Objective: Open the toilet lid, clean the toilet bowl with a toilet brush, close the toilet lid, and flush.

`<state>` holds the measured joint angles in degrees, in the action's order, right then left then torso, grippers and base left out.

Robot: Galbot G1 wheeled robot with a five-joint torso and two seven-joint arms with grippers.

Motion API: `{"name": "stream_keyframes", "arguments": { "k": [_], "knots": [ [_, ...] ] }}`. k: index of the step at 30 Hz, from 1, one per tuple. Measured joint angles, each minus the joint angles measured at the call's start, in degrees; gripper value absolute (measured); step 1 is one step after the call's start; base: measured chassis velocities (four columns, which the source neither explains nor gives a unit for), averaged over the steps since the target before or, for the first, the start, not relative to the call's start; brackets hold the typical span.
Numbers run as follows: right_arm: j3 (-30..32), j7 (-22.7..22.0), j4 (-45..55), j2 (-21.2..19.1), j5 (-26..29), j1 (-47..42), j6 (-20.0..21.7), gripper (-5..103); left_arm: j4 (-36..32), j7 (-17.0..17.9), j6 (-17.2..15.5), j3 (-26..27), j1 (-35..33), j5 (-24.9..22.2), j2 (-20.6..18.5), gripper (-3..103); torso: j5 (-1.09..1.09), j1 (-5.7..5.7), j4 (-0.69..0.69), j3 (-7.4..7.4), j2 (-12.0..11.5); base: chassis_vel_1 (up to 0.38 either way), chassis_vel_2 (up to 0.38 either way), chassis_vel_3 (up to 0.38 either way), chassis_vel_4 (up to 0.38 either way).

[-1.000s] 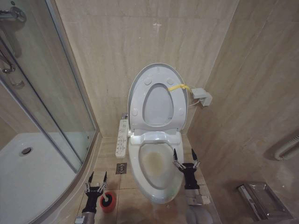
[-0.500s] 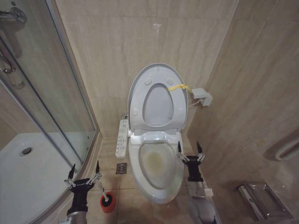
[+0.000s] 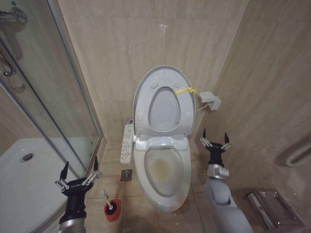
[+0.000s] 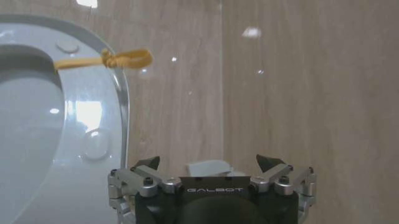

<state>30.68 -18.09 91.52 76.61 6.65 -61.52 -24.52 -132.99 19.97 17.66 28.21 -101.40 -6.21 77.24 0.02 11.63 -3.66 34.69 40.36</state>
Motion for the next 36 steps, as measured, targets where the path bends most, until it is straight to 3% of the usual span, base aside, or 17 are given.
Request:
{"name": "stream_keyframes", "arguments": {
  "k": [4,10,17,25,36],
  "knots": [
    [-0.7,1.1,-1.9,-2.0,4.0,3.3,2.7,100,0.7,-0.4,0.9,0.2,0.1,1.0,0.7,100,0.0,0.0,-0.01,0.0,0.0,0.0,0.0,0.0,0.0],
    [-1.0,1.6,-6.0,-5.2,5.7,8.4,4.6,100,1.1,-0.4,1.9,0.9,-0.3,1.4,1.6,100,0.0,0.0,-0.02,0.0,0.0,0.0,0.0,0.0,0.0],
    [-4.9,4.8,-20.5,-8.9,11.5,23.1,4.7,100,0.3,-0.4,2.4,2.0,-1.4,1.7,1.6,100,-0.04,0.01,0.0,0.0,0.0,0.0,0.0,0.0,0.0],
    [-9.4,11.2,-33.0,-8.0,13.7,34.7,3.6,100,-0.3,-0.3,2.8,3.7,-2.1,1.3,1.0,100,-0.01,0.01,-0.01,0.01,0.0,0.0,0.0,0.0,0.0],
    [-12.7,13.8,-37.6,-6.2,12.9,41.2,4.2,100,-1.0,0.1,3.5,6.0,-2.8,-0.3,-0.4,100,-0.04,0.01,-0.01,0.0,0.0,0.0,0.0,0.0,0.0]
  ]
}}
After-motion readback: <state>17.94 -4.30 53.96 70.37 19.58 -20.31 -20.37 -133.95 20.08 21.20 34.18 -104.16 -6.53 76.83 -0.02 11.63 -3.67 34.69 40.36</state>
